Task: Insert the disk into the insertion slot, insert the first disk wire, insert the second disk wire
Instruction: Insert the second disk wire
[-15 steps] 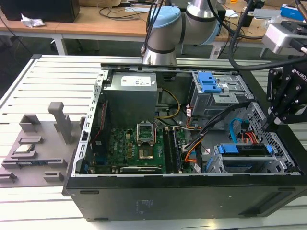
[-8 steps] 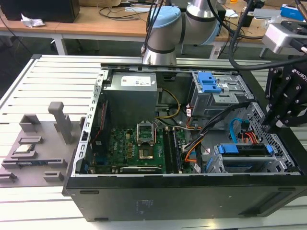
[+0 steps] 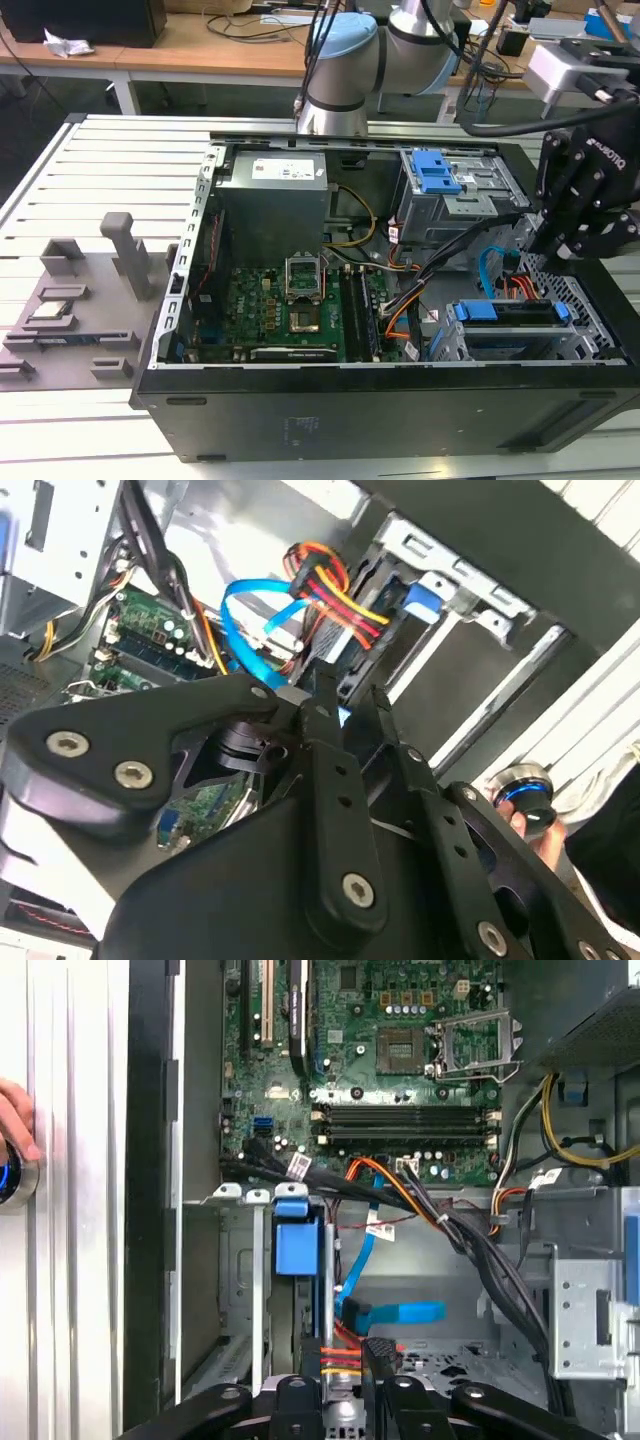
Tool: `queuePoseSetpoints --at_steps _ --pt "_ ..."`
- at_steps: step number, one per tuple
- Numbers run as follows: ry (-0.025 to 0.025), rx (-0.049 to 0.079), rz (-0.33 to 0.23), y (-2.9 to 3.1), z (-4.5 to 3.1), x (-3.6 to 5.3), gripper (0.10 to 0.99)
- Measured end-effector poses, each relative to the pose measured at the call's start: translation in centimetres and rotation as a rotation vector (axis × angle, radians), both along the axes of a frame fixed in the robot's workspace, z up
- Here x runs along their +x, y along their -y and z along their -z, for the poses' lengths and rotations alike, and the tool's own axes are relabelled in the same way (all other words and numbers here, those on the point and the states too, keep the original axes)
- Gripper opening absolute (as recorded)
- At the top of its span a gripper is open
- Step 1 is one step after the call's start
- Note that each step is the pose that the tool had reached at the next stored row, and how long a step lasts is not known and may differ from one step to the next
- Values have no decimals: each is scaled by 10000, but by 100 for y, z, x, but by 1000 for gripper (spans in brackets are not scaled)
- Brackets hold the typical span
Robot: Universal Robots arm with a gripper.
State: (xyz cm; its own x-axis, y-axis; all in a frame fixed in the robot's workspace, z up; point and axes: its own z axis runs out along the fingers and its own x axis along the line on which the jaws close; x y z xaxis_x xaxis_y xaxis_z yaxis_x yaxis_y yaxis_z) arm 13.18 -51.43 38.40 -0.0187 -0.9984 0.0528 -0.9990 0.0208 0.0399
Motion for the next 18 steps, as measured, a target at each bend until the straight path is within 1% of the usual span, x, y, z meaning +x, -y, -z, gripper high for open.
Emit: queuePoseSetpoints --at_steps 1,2,4,5,9,11,13,16,17,18 --pt "1 2 1 -38 15 -63 302" --pt "0 -1 1 -57 32 -104 302" --pt "0 -29 11 -75 107 -190 302" --pt "1 -74 26 -75 126 -206 302" --pt "0 -91 24 -75 127 -206 286" --pt "0 -91 24 -75 127 -206 161" --pt "1 -91 24 -75 127 -206 161" --pt "1 -94 25 5 130 -206 161" --pt "1 -92 24 55 155 -206 161" --pt "-1 -94 25 90 183 -206 161"
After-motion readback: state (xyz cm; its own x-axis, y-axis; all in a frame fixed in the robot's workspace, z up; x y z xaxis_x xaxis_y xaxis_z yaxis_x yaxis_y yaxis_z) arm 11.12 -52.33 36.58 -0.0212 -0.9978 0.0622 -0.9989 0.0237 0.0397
